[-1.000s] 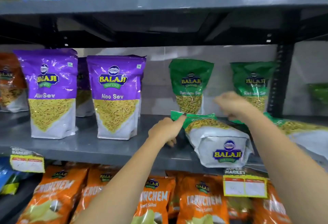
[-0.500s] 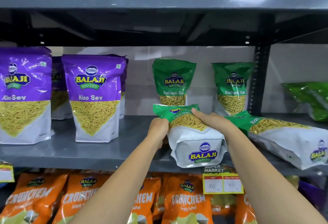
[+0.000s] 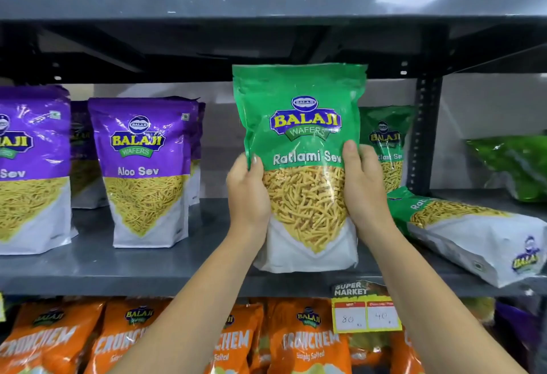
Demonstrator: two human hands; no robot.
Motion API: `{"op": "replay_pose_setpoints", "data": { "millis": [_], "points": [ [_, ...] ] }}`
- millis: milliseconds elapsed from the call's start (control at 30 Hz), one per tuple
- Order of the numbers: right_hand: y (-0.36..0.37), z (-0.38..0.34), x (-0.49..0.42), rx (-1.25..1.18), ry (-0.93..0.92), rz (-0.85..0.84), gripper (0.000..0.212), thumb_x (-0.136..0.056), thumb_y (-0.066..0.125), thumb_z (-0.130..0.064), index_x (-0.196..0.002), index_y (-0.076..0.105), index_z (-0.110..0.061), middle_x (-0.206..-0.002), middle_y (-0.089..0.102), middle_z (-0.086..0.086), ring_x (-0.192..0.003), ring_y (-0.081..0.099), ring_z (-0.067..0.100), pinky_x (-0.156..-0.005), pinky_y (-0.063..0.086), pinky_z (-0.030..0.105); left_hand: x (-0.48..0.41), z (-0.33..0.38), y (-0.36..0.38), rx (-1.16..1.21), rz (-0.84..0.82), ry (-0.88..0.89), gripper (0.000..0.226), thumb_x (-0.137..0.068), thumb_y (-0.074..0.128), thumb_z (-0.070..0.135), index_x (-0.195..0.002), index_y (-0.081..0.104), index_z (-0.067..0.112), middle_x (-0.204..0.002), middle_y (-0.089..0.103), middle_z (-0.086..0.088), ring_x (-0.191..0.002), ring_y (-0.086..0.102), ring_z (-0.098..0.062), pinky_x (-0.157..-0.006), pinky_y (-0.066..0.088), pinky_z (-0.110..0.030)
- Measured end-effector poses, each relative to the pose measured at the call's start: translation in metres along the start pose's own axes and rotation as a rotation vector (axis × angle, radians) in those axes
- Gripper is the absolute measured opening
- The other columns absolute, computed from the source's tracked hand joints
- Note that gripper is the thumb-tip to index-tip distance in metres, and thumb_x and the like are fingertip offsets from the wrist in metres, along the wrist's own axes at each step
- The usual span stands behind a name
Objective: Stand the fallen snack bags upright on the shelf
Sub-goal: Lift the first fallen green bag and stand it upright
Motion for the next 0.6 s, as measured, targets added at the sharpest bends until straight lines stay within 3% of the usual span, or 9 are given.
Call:
{"op": "replay_pose_setpoints", "data": {
  "millis": [100, 167, 333, 467, 533, 600],
  "points": [
    [0.002, 0.0, 0.006, -0.04, -0.118, 0.045, 0.028, -0.102, 0.037, -0.038, -0.099, 0.052, -0.015, -0.076, 0.047, -0.013, -0.061, 0.043, -0.009, -0.059, 0.037, 0.009, 0.003, 0.005, -0.002, 0.018, -0.014, 0.092, 0.031, -0.1, 0.037, 0.01, -0.094, 0.065, 0.022, -0.091, 0.07, 0.008, -0.087, 0.064, -0.007, -0.077, 0.05, -0.021],
    [0.005, 0.003, 0.005, -0.043, -0.141, 0.051, 0.027, -0.102, 0.038, -0.037, -0.098, 0.052, -0.014, -0.075, 0.046, -0.013, -0.06, 0.042, -0.008, -0.061, 0.036, 0.011, 0.002, 0.004, -0.005, 0.012, -0.013, 0.12, 0.031, -0.1, 0.036, 0.01, -0.096, 0.065, 0.022, -0.094, 0.07, 0.007, -0.09, 0.064, -0.007, -0.079, 0.051, -0.022],
    [0.018, 0.013, -0.003, -0.062, -0.145, 0.031, 0.026, -0.102, 0.037, -0.038, -0.104, 0.051, -0.016, -0.08, 0.053, -0.009, -0.069, 0.048, -0.001, -0.071, 0.043, 0.031, -0.008, -0.004, -0.011, -0.028, 0.003, 0.166, 0.03, -0.1, 0.035, 0.009, -0.096, 0.062, 0.022, -0.094, 0.068, 0.006, -0.088, 0.062, -0.006, -0.081, 0.051, -0.021],
    [0.045, 0.022, -0.011, -0.054, -0.187, 0.02, 0.021, -0.104, 0.036, -0.031, -0.099, 0.046, -0.014, -0.074, 0.045, -0.011, -0.062, 0.044, -0.007, -0.062, 0.036, 0.019, -0.036, -0.02, -0.023, -0.147, 0.061, 0.236, 0.03, -0.099, 0.036, 0.009, -0.09, 0.058, 0.027, -0.088, 0.062, 0.01, -0.077, 0.056, 0.009, -0.076, 0.044, -0.014],
    [0.06, 0.033, -0.012, -0.044, -0.197, 0.036, 0.016, -0.103, 0.037, -0.028, -0.099, 0.045, -0.016, -0.078, 0.049, -0.01, -0.068, 0.047, -0.007, -0.065, 0.037, 0.02, -0.048, -0.033, -0.031, -0.263, 0.092, 0.248, 0.026, -0.097, 0.036, 0.014, -0.087, 0.055, 0.029, -0.083, 0.057, 0.013, -0.072, 0.053, 0.011, -0.071, 0.04, -0.011],
    [0.074, 0.048, -0.013, -0.065, -0.201, 0.029, 0.01, -0.103, 0.038, -0.024, -0.101, 0.045, -0.017, -0.087, 0.053, -0.007, -0.077, 0.049, -0.006, -0.071, 0.038, 0.02, -0.055, -0.045, -0.04, -0.352, 0.134, 0.253, 0.021, -0.094, 0.035, 0.017, -0.085, 0.054, 0.017, -0.075, 0.05, 0.013, -0.067, 0.049, 0.011, -0.064, 0.035, -0.014]
  ]
}}
Point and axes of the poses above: each hand's wrist, its own x-axis away from the middle knuckle, its own y-axis out of the palm, z = x × y, the point moved 2 cm from there along -x, towards the middle knuckle
